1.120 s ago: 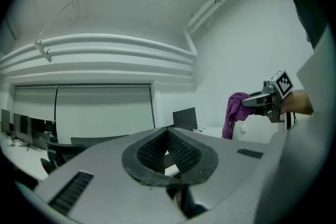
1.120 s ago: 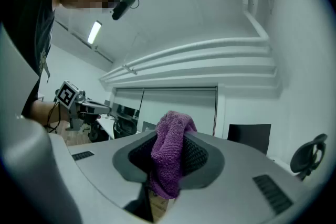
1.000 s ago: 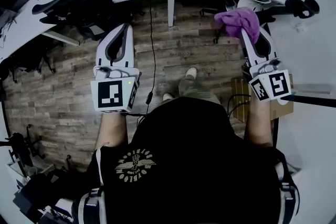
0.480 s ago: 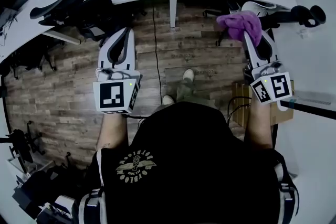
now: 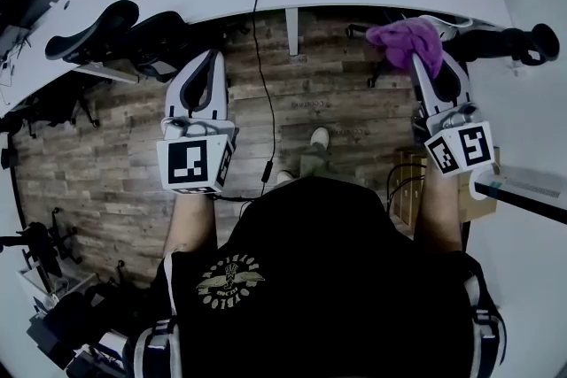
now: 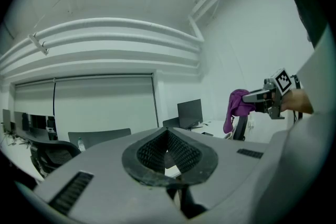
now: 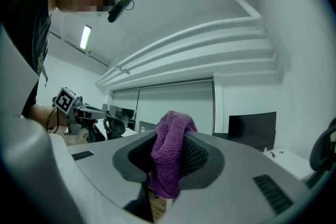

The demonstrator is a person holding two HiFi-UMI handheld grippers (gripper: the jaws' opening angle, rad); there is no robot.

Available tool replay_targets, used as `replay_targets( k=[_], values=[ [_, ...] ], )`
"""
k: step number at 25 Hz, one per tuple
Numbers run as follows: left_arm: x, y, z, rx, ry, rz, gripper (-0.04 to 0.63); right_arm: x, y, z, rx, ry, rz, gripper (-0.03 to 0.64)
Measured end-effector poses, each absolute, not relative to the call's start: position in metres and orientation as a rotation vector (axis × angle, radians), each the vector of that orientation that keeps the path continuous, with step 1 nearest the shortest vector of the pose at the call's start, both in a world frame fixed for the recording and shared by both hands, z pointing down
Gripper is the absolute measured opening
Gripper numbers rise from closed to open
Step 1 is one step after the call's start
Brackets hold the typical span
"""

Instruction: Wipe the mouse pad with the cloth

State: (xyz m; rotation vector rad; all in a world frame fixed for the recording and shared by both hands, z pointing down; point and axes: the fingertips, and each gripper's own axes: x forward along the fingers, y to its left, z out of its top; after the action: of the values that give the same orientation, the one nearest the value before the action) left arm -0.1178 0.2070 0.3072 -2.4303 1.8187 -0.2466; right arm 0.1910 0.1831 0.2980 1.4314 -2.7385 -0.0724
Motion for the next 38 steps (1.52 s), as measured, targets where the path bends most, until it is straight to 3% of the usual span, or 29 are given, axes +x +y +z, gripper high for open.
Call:
replay_targets(
  k=[20, 38],
  values=[
    [-0.066, 0.107, 0.274, -2.324, 1.869, -0.181, 0.003, 0.251, 0.077, 0.281, 1.367, -2.821, -0.029, 0.098],
    [-0.100, 0.076, 0.292, -2.278, 1.945, -0.234, 0.003, 0.236, 0.016, 0.307, 1.339, -2.877, 0.107, 0.098]
  ],
)
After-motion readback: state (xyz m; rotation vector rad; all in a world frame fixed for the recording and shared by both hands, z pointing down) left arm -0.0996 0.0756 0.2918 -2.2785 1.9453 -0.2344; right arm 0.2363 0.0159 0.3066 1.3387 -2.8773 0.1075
